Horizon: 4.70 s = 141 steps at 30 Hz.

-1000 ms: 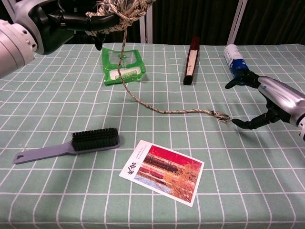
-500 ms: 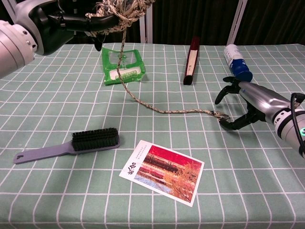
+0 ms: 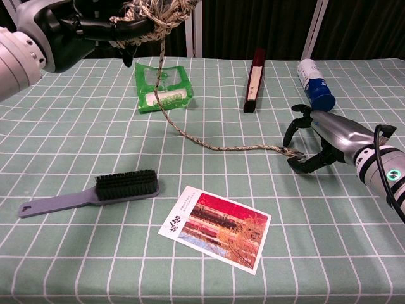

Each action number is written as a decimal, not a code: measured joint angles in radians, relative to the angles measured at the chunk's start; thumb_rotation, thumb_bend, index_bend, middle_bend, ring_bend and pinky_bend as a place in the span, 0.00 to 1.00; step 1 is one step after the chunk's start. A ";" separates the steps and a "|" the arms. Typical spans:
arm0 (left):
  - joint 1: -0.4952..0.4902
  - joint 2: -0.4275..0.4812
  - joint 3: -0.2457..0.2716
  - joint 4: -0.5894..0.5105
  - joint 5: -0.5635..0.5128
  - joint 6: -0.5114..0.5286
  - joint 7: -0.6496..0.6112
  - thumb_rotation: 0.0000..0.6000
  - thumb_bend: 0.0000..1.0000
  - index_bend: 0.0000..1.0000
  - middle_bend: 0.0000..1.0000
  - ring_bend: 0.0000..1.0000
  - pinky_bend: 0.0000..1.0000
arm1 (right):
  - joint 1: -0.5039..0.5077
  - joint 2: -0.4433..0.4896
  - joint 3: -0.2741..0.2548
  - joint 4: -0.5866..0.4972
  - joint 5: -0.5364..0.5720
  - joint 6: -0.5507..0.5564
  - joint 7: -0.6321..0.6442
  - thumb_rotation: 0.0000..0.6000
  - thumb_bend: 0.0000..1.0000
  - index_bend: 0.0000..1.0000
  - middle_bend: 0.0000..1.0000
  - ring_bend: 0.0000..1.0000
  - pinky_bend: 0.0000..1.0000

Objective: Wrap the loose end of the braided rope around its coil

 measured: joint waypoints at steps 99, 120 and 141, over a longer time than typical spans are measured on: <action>-0.065 -0.036 0.105 -0.013 0.061 -0.028 0.348 1.00 0.45 0.79 0.80 0.69 0.67 | 0.641 0.170 0.455 -0.315 0.192 0.005 -0.168 1.00 0.58 1.00 0.21 0.00 0.00; -0.126 0.086 0.227 0.080 0.422 0.068 -0.782 1.00 0.45 0.80 0.79 0.69 0.68 | 0.559 0.234 0.378 -0.213 0.246 0.024 0.020 1.00 0.58 1.00 0.21 0.00 0.00; -0.101 0.055 0.212 0.223 0.324 0.343 -1.306 1.00 0.45 0.80 0.80 0.69 0.68 | 0.273 0.345 0.079 -0.264 -0.083 0.141 0.230 1.00 0.58 1.00 0.21 0.00 0.00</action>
